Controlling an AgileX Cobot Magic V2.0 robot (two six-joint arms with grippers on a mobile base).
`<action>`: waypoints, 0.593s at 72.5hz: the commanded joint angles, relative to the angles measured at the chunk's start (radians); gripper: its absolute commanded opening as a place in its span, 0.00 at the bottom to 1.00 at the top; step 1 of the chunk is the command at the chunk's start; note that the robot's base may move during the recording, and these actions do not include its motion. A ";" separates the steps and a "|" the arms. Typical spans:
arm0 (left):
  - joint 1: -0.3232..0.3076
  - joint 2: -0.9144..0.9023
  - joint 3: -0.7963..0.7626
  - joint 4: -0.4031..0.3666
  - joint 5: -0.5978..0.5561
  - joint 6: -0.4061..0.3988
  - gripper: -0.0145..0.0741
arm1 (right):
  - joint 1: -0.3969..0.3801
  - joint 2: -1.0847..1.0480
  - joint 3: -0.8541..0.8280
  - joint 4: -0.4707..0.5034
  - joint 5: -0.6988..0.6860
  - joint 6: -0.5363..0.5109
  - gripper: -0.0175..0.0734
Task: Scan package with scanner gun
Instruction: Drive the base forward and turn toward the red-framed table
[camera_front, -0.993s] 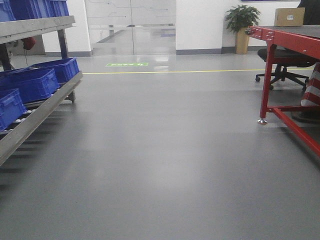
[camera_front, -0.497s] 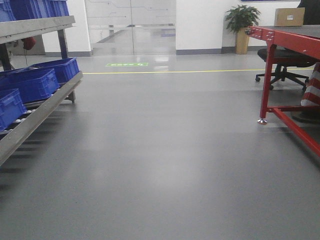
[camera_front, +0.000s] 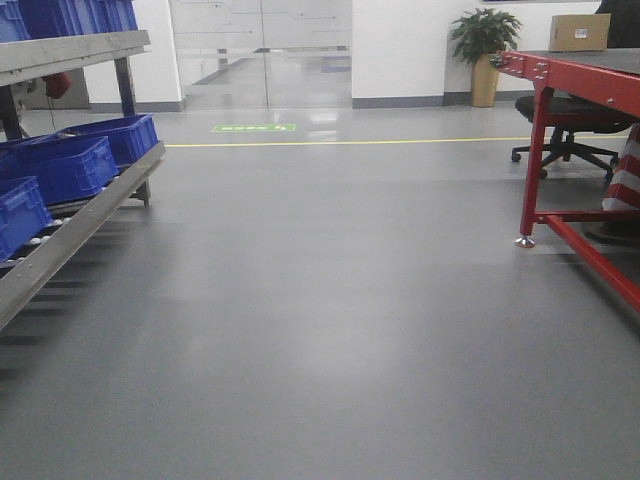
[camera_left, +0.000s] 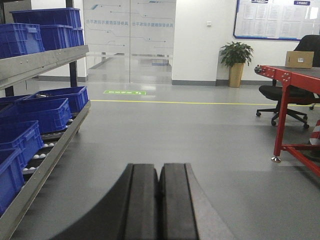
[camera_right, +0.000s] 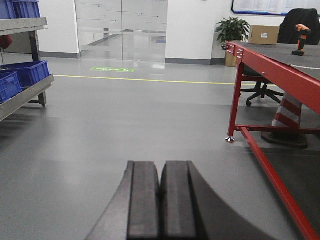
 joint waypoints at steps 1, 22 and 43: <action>0.003 -0.004 -0.002 -0.004 -0.017 -0.002 0.04 | -0.005 -0.002 -0.001 0.001 -0.014 -0.007 0.01; 0.003 -0.004 -0.002 -0.004 -0.017 -0.002 0.04 | -0.005 -0.002 -0.001 0.001 -0.014 -0.007 0.01; 0.003 -0.004 -0.002 -0.004 -0.017 -0.002 0.04 | -0.005 -0.002 -0.001 0.001 -0.014 -0.007 0.01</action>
